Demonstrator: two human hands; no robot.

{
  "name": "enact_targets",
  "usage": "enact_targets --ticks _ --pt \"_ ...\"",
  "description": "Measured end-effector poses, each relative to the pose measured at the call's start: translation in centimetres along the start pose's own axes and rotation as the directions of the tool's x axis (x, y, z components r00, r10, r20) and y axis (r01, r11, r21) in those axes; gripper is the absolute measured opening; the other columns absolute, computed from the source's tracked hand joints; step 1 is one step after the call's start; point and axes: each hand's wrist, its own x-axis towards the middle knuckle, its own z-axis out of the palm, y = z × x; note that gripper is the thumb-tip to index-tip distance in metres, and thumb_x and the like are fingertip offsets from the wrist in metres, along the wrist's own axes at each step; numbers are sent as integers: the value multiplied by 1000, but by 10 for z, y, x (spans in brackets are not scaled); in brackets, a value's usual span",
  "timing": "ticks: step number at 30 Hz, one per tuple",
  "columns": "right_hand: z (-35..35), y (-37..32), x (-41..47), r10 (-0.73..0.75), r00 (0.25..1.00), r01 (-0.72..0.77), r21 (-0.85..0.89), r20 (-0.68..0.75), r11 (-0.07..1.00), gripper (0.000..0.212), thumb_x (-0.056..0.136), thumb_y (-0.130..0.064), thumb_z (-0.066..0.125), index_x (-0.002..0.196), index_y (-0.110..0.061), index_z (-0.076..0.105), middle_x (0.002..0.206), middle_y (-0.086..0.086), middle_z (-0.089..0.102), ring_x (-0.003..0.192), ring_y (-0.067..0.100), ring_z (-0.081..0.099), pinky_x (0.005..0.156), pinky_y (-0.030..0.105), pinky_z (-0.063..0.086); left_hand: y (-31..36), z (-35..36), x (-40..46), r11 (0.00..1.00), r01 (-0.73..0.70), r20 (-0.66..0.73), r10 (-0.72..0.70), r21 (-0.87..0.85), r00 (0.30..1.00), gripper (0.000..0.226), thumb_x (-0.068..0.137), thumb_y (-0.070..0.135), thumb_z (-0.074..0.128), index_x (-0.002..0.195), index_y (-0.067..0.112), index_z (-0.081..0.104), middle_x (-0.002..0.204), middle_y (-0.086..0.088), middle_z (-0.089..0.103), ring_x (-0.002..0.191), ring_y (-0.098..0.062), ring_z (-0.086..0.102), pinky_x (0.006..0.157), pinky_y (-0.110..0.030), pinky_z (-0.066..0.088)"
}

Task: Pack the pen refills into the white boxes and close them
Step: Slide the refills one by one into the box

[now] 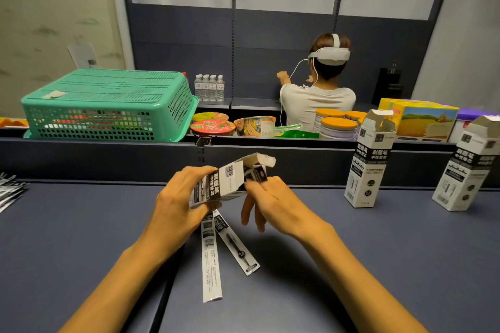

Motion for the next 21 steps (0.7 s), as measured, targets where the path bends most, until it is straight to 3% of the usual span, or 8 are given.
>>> enact_targets --ticks 3,5,8,11,13,17,21 --pt "-2 -5 -3 11 999 -2 -219 40 976 46 104 -36 23 104 -6 58 78 12 70 68 27 64 77 47 54 -2 0 2 1000 -1 1 0 19 1000 66 72 9 82 128 25 50 117 4 58 105 -15 57 84 -31 55" --pt "-1 -11 -6 -29 1000 30 -286 8 958 44 106 -34 27 96 -8 60 70 1 66 68 26 61 76 49 53 -1 0 2 1000 19 -4 -19 10 1000 64 73 14 82 128 24 51 116 6 58 103 -11 57 84 -26 53" --pt "4 -15 -7 -87 984 59 -173 -158 983 52 97 -53 25 102 -15 59 56 -12 62 51 10 55 67 47 53 0 -2 2 999 45 -26 -45 -14 999 62 73 19 83 128 21 53 115 8 58 102 -9 57 83 -19 50" --pt "6 -6 -6 -147 924 129 -74 -353 989 45 93 -60 33 124 -29 39 67 -1 66 53 17 59 53 47 51 -2 -3 2 998 57 -47 -57 -5 997 64 72 19 84 128 20 53 115 8 59 102 -10 57 83 -24 52" --pt "4 -3 -6 -178 872 192 -16 -456 981 40 92 -54 43 124 -29 38 65 -4 63 54 19 59 48 47 48 -3 -4 3 998 60 -61 -60 -1 996 65 72 19 84 128 21 53 115 9 58 101 -10 57 83 -26 52" --pt "4 -3 -8 -217 840 256 10 -498 967 19 96 -33 56 110 -21 55 65 -4 64 48 16 56 44 42 48 -3 -3 3 998 59 -62 -59 1 996 65 72 20 84 129 20 53 115 9 58 101 -10 57 84 -25 51" --pt "6 -4 -6 -166 871 215 56 -463 975 17 98 -24 56 113 -17 60 73 -4 69 45 15 58 47 41 53 -3 -3 3 998 61 -58 -61 1 996 65 73 21 83 130 21 53 115 11 57 102 -7 56 86 -16 49"
